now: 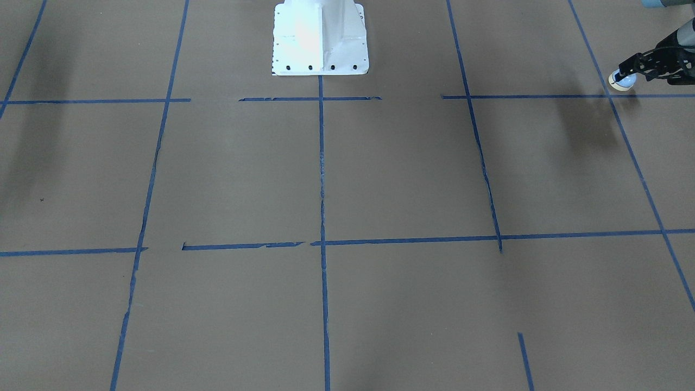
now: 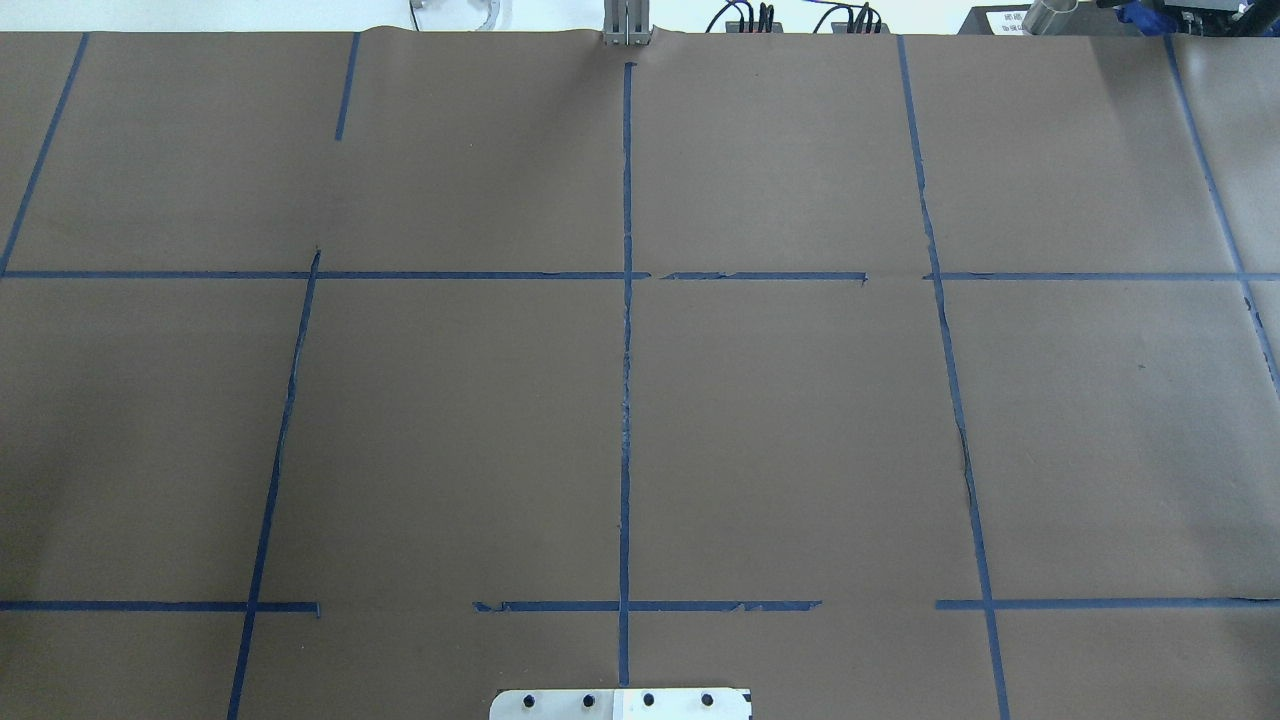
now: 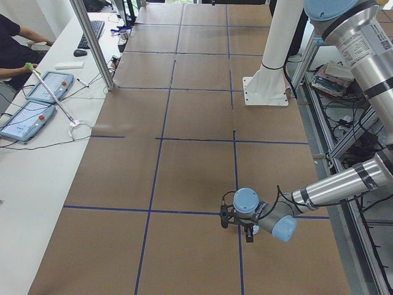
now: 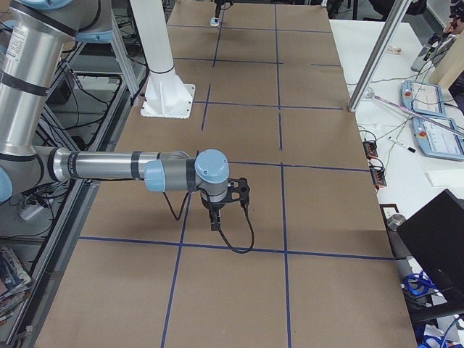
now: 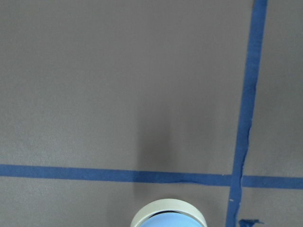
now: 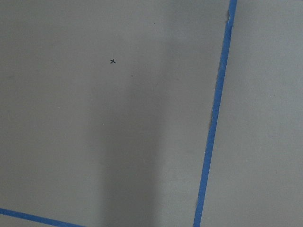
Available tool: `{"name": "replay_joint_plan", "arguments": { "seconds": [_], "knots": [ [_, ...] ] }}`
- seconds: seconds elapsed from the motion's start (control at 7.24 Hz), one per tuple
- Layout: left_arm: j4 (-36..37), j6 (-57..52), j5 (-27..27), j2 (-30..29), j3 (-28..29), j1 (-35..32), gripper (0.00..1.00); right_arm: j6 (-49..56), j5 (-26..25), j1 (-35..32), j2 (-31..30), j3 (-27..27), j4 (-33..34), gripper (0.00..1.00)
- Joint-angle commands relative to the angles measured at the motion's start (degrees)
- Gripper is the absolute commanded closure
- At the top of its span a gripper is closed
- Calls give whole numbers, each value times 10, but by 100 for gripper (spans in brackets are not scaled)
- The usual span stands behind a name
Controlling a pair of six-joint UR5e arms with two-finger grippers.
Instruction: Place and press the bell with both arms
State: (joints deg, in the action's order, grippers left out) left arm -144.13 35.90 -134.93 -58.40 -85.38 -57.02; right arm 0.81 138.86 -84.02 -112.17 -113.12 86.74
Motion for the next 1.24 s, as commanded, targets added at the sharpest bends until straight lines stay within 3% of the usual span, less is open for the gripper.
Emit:
{"name": "replay_joint_plan", "arguments": {
  "seconds": [0.0,0.69,0.83,0.97,1.11],
  "knots": [
    [0,1,-1,-2,14,22,0,1,0,0,-1,2,1,0],
    [-1,0,-1,-20,19,42,0,2,2,0,-3,4,-3,0],
    [0,0,-1,-20,20,42,7,2,2,0,-3,3,-3,0],
    [0,1,-1,-19,22,42,38,2,2,0,-3,2,-4,0],
    [-1,6,-2,-19,22,42,79,2,2,0,-3,1,-3,0]
  ]
}}
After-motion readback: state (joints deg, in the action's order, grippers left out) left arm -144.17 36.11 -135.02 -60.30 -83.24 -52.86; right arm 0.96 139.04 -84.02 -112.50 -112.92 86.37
